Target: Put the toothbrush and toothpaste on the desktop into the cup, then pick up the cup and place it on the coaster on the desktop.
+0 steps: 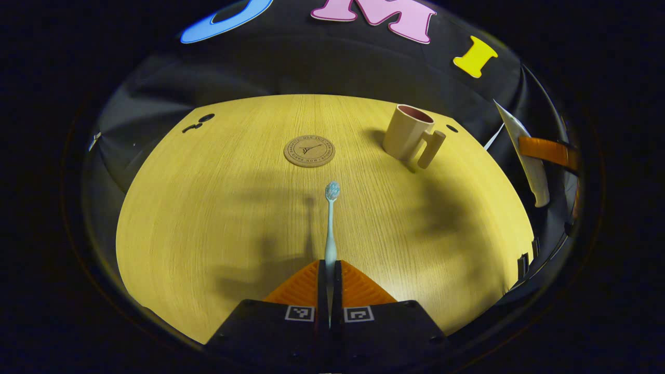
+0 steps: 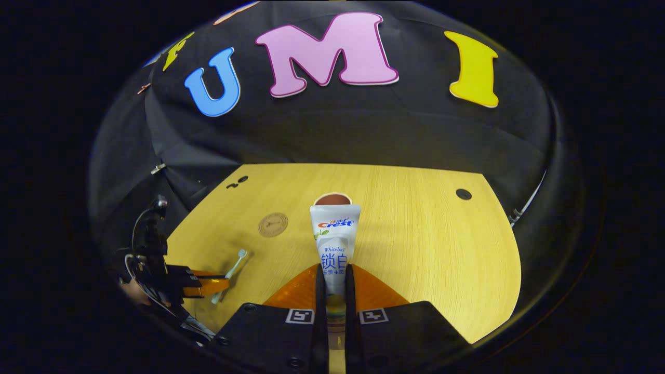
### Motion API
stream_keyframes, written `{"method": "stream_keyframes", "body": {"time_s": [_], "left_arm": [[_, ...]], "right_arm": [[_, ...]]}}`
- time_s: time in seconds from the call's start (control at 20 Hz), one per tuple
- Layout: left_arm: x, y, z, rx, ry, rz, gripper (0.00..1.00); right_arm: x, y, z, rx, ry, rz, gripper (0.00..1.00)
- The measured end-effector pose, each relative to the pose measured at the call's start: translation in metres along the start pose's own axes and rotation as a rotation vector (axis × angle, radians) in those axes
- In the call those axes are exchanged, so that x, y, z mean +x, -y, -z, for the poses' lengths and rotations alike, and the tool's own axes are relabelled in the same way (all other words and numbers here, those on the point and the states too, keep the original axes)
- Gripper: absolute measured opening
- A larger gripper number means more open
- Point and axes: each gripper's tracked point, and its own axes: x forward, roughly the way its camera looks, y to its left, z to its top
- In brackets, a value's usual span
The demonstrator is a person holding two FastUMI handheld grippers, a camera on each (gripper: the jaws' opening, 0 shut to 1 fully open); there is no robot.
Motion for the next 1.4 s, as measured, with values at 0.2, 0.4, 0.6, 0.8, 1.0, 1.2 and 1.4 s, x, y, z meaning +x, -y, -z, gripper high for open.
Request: {"method": "stream_keyframes", "body": {"time_s": [0.2,0.4,0.6,0.8,1.0,1.2,1.4], "left_arm": [[-0.012,0.009,-0.02,-0.035,0.08,0.024,0.06],[-0.031,0.018,-0.047,-0.064,0.161,0.043,0.06],[-0.055,0.023,-0.083,-0.058,0.267,0.065,0.07],[-0.077,0.031,-0.111,-0.095,0.349,0.089,0.06],[-0.097,0.035,-0.135,-0.119,0.412,0.095,0.06],[-0.106,0.04,-0.155,-0.129,0.446,0.088,0.06],[-0.108,0.047,-0.174,-0.113,0.476,0.079,0.06]], "right_arm": [[0.014,-0.008,-0.049,-0.035,0.123,-0.021,0.16],[0.038,-0.029,-0.086,-0.054,0.246,-0.048,0.16],[0.069,-0.037,-0.111,-0.032,0.343,-0.06,0.16],[0.095,-0.033,-0.131,-0.01,0.43,-0.059,0.16],[0.117,-0.028,-0.14,-0.038,0.503,-0.05,0.16],[0.148,-0.021,-0.129,-0.031,0.505,-0.049,0.16],[0.175,-0.012,-0.11,-0.024,0.494,-0.04,0.16]]}}
